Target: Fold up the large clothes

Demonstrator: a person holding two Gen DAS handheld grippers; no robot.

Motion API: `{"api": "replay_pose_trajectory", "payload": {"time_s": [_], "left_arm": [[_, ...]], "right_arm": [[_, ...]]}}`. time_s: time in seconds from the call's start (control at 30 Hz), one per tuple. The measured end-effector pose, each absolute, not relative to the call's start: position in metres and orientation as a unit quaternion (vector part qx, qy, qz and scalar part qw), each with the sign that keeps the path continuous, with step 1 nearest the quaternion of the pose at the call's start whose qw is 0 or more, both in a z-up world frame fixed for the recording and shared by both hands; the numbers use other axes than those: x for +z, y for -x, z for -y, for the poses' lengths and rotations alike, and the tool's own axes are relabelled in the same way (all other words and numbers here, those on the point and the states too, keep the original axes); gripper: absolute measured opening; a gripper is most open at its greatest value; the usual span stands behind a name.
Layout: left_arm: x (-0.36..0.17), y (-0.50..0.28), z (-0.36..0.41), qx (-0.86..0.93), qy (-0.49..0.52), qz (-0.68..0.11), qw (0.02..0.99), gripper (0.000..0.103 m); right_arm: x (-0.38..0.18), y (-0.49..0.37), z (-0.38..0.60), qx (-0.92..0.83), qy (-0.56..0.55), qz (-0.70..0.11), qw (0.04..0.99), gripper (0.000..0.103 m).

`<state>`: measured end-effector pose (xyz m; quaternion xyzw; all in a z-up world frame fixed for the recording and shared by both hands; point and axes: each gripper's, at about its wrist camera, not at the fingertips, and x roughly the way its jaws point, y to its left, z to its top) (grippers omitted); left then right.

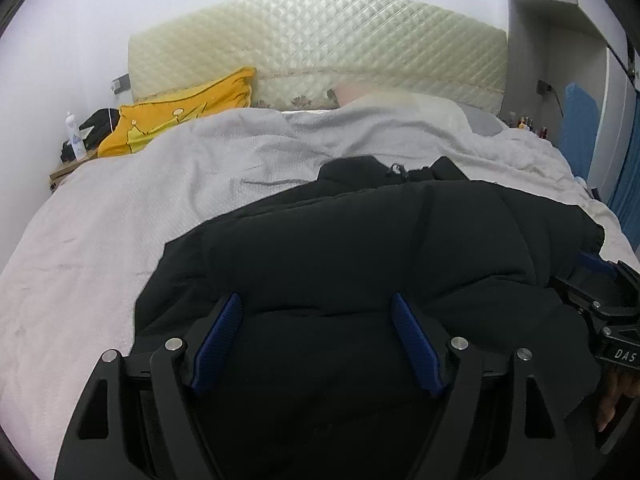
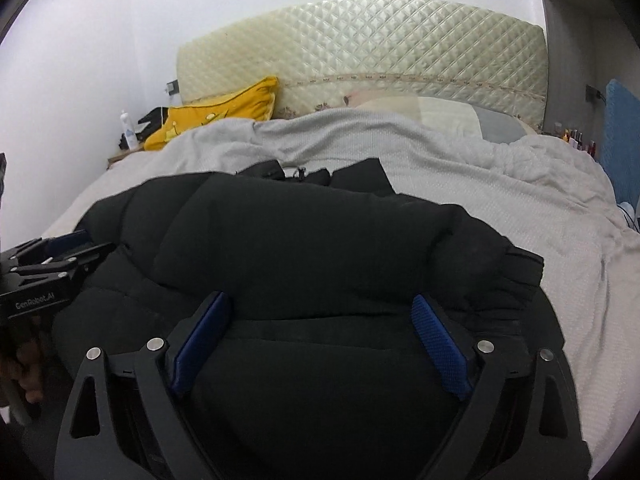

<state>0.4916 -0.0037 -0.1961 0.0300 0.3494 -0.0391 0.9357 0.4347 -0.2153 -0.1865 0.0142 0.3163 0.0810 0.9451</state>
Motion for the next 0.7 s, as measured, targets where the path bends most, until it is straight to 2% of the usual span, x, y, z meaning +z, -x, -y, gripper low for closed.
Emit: {"api": "replay_pose_trajectory", "payload": {"time_s": [0.33,0.57,0.6,0.63,0.67,0.7], "left_arm": [[-0.196,-0.494,0.002,-0.042,-0.029,-0.360,0.932,0.080],[-0.168,-0.470,-0.027,-0.043,0.005,-0.333,0.942,0.080],[-0.168,-0.470,-0.031,-0.037,0.001,-0.336,0.941,0.080],[-0.169,-0.471,-0.034,-0.029,-0.004,-0.341,0.940,0.080],[-0.172,-0.472,-0.036,-0.022,-0.009,-0.346,0.938,0.080],[-0.178,-0.474,-0.038,-0.016,-0.015,-0.353,0.935,0.080]], "right_arm": [[-0.191,-0.451,0.207,0.060,0.011,-0.364,0.929,0.093],[-0.148,-0.414,0.231,0.073,-0.023,-0.291,0.954,0.091],[-0.146,-0.412,0.236,0.068,-0.021,-0.287,0.955,0.090],[-0.145,-0.410,0.243,0.062,-0.021,-0.285,0.956,0.083],[-0.146,-0.411,0.252,0.056,-0.024,-0.288,0.956,0.071],[-0.149,-0.412,0.259,0.053,-0.031,-0.294,0.954,0.066]]}}
